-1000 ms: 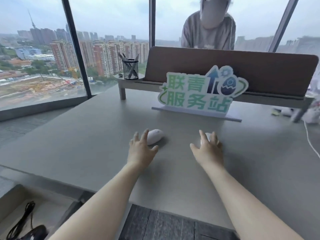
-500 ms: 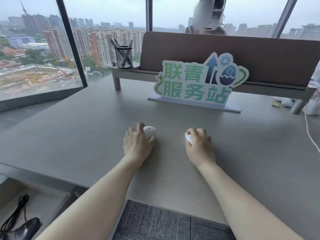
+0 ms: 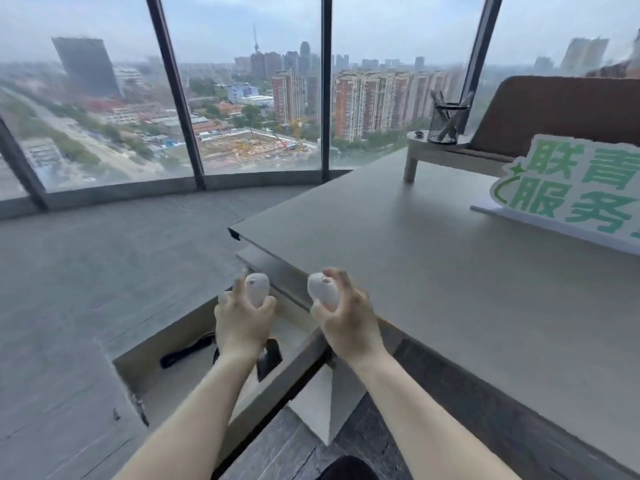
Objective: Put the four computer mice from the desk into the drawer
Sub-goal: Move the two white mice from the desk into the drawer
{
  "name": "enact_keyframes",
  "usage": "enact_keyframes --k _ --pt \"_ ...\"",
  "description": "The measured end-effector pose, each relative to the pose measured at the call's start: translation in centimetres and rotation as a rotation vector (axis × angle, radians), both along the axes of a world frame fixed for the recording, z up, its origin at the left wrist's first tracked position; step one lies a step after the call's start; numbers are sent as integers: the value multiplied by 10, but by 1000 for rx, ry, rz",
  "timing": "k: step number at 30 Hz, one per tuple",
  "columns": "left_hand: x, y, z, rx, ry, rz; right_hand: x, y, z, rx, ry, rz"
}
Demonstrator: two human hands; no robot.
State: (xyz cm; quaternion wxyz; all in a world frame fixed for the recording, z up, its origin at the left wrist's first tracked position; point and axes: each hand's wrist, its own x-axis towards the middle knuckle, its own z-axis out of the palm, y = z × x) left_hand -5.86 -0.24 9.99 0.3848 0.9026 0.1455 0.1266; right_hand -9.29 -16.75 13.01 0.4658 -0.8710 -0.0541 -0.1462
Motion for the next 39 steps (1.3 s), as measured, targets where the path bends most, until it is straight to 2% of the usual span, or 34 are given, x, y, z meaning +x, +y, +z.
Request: enact_keyframes --k 4,7,11,20,25,29,34,39 --pt "-13 76 -32 -2 292 142 5 78 -44 -63 197 143" --pt "-11 115 -62 70 420 145 9 123 -74 -197 352 230" --pt "-2 137 -79 58 551 155 17 163 -104 -391 501 310" --pt "32 161 -115 205 808 13 30 202 -149 -672 674 484" --pt "66 189 -191 251 896 -1 30 207 -157 -793 660 477" --pt "45 171 -131 216 837 50 30 200 -145 -746 573 433" --pt "27 171 -69 237 460 54 16 174 -114 -522 355 349" --pt "-30 181 -47 132 94 109 -29 155 -102 -300 220 361"
